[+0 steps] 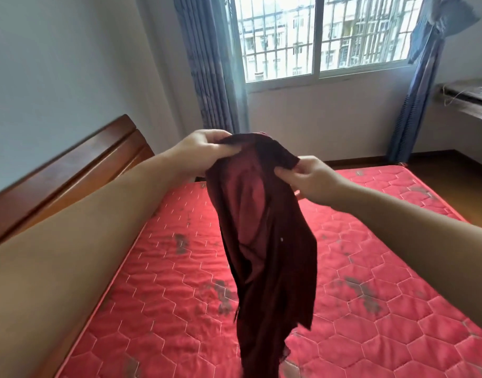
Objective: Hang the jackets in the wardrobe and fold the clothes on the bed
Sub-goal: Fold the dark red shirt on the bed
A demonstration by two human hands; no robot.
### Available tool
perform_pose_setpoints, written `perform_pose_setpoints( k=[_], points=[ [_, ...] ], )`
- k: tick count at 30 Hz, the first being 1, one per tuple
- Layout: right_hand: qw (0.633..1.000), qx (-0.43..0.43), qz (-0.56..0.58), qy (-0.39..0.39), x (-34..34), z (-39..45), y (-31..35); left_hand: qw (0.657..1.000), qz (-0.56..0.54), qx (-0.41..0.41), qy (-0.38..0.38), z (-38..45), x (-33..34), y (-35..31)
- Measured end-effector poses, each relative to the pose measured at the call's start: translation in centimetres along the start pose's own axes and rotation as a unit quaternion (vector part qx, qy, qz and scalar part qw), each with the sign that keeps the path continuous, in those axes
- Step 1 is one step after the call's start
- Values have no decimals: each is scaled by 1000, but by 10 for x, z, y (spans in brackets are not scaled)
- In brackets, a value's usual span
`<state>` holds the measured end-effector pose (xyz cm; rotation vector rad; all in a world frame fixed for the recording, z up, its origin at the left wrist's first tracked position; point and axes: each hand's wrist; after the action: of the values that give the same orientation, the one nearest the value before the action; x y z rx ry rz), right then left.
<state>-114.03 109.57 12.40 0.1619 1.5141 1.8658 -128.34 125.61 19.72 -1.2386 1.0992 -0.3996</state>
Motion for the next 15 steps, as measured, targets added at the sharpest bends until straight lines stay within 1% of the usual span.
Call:
perform_pose_setpoints(
  k=[2,3,4,6,8,9,10,11,12,14,15],
  points=[
    [999,-48,-14,0,-2,8,17,998,-22,-8,54,-2,4,4],
    [998,-67,-20,-5,-3,12,25,998,-8,-4,70,-2,9,6],
    [997,-80,-22,-12,-2,16,32,997,26,8,68,-1,16,7],
    [995,-92,-14,-34,-1,19,40,997,60,50,27,1,27,6],
    [995,-83,29,-45,-5,17,35,996,24,87,-20,5,29,1],
    [996,-64,52,-25,-7,13,27,994,3,97,-43,6,26,-4],
    [998,-37,53,14,-8,8,16,993,-14,102,-59,7,24,-8],
    [998,-10,14,62,-8,1,1,992,-31,103,-67,7,21,-13],
    [992,17,-57,107,-7,-6,-16,991,-50,104,-72,7,19,-17],
    [962,72,-206,164,-1,-19,-50,985,-98,112,-82,5,17,-24],
    [949,96,-245,176,1,-25,-65,982,-116,118,-90,5,16,-27]
  ],
)
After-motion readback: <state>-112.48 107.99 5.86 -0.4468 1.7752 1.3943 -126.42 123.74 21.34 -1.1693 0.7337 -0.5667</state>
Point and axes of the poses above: each hand's wrist, its own z-axis towards the middle knuckle, its own x-axis out of the palm, y = z × x, and after that the axes turned 7 degrees about -x, right-handed
